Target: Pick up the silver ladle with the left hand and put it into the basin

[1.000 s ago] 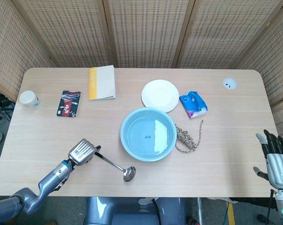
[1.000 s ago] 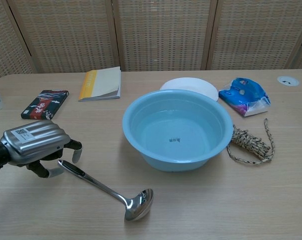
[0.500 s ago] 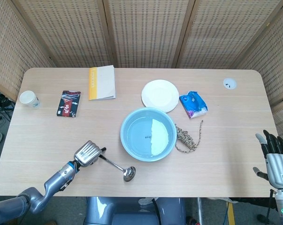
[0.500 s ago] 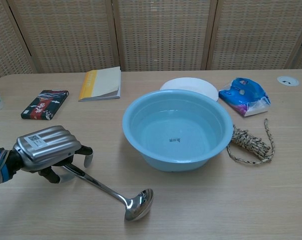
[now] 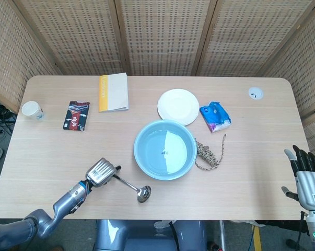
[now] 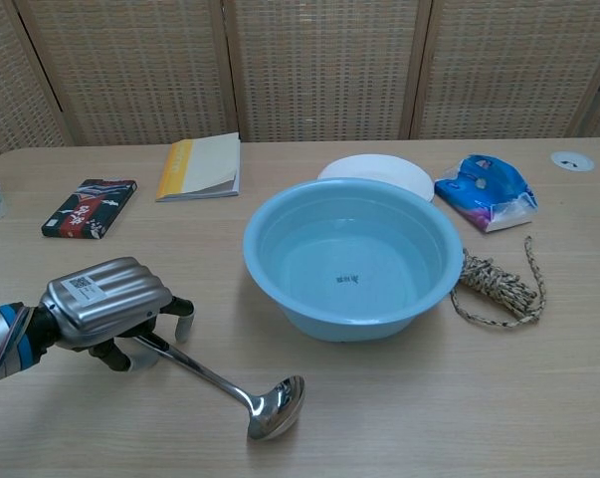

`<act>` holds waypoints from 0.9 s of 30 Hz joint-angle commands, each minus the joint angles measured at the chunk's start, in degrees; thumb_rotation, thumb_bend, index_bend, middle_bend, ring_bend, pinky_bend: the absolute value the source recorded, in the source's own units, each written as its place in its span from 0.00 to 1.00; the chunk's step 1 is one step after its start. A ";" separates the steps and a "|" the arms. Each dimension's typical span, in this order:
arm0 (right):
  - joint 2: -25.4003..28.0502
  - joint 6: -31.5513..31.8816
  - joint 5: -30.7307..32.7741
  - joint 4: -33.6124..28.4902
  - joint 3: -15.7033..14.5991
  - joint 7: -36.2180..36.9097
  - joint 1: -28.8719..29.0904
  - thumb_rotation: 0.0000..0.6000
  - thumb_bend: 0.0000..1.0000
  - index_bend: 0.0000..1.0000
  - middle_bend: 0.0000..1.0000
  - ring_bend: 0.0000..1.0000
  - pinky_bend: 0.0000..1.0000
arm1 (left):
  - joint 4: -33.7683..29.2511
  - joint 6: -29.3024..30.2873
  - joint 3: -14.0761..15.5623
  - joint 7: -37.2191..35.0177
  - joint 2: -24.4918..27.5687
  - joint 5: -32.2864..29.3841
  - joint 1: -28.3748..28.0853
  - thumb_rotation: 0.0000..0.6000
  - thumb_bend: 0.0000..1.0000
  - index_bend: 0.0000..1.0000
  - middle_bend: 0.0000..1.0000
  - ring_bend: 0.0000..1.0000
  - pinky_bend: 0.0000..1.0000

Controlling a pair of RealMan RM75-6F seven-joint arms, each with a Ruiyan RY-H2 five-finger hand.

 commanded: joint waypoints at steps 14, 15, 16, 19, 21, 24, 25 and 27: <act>0.06 -0.05 -0.07 -0.05 -0.11 0.10 0.03 1.00 0.00 0.00 0.00 0.00 0.00 | 2.63 0.44 0.68 -1.03 -1.95 -0.46 0.25 1.00 0.37 0.52 1.00 1.00 1.00; 0.08 -0.06 -0.09 -0.06 -0.12 0.12 0.03 1.00 0.00 0.00 0.00 0.00 0.00 | 2.72 0.46 0.70 -1.05 -2.00 -0.50 0.25 1.00 0.37 0.55 1.00 1.00 1.00; 0.09 -0.06 -0.09 -0.06 -0.12 0.13 0.03 1.00 0.00 0.00 0.00 0.00 0.00 | 2.73 0.46 0.71 -1.06 -2.00 -0.50 0.25 1.00 0.38 0.57 1.00 1.00 1.00; 0.12 -0.05 -0.07 -0.05 -0.11 0.21 0.03 1.00 0.00 0.00 0.00 0.00 0.00 | 2.68 0.60 0.71 -1.26 -2.02 -0.58 0.28 1.00 0.41 0.69 1.00 1.00 1.00; 0.17 -0.03 -0.04 -0.07 -0.10 0.32 0.01 1.00 0.00 0.00 0.00 0.00 0.00 | 2.46 1.11 0.62 -1.47 -1.79 -0.53 0.29 1.00 0.42 0.74 1.00 1.00 1.00; 0.25 -0.02 -0.06 -0.15 -0.12 0.39 -0.01 1.00 0.00 0.00 0.00 0.00 0.00 | 1.53 1.93 0.58 -1.59 -0.83 -0.35 0.31 1.00 0.47 0.80 1.00 1.00 1.00; 0.28 -0.02 -0.07 -0.18 -0.13 0.42 -0.01 1.00 0.00 0.00 0.00 0.00 0.00 | 1.20 2.04 0.56 -1.60 -0.48 -0.37 0.31 1.00 0.49 0.82 1.00 1.00 1.00; 0.31 -0.02 -0.13 -0.22 -0.16 0.43 -0.01 1.00 0.00 0.00 0.00 0.00 0.00 | 0.43 2.31 0.53 -1.60 0.34 -0.38 0.31 1.00 0.52 0.85 1.00 1.00 1.00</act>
